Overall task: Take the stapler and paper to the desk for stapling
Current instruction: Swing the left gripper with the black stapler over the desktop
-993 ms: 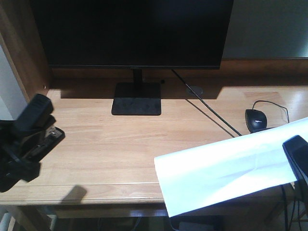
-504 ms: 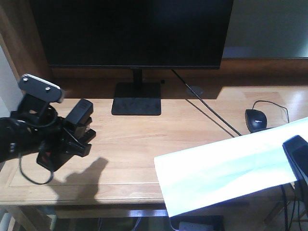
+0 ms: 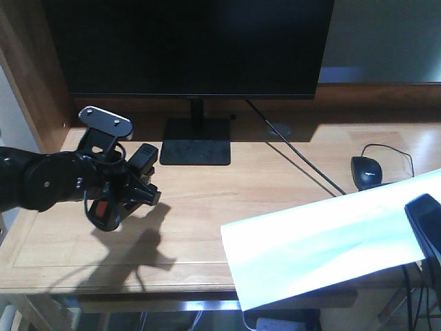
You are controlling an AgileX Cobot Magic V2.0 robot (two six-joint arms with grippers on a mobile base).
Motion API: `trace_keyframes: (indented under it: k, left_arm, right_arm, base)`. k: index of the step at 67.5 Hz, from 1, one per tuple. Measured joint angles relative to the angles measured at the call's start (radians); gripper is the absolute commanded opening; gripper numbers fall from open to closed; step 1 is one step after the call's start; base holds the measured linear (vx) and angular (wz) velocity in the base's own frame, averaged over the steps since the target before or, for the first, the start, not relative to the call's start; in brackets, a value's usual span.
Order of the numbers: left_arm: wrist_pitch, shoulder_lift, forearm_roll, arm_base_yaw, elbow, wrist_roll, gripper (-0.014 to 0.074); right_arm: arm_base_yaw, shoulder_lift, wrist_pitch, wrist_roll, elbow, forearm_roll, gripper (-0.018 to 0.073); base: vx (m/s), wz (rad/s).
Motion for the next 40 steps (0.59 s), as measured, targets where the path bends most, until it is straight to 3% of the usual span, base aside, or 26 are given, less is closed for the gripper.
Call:
trace_keyframes:
  k: [8,16,27,40]
  left_arm:
    - [0.023,0.048,-0.045,0.0,-0.041,0.013,-0.0006]
    - [0.051,0.08,-0.133,0.0,-0.081,0.126,-0.0006]
    - [0.142,0.117,-0.343,0.0,-0.141,0.452,-0.0006]
    - [0.217,0.129,-0.693,0.032,-0.145,0.88,-0.0006]
  right_arm:
    - [0.0,0.0,0.0,0.0,0.0,0.0,-0.0002]
    - [0.0,0.0,0.0,0.0,0.0,0.0,-0.0002]
    - [0.0,0.0,0.0,0.0,0.0,0.0,-0.0002]
    - [0.0,0.0,0.0,0.0,0.0,0.0,-0.0002]
  base:
    - [0.0,0.0]
    - [0.0,0.0]
    - [0.0,0.0]
    - [0.0,0.0]
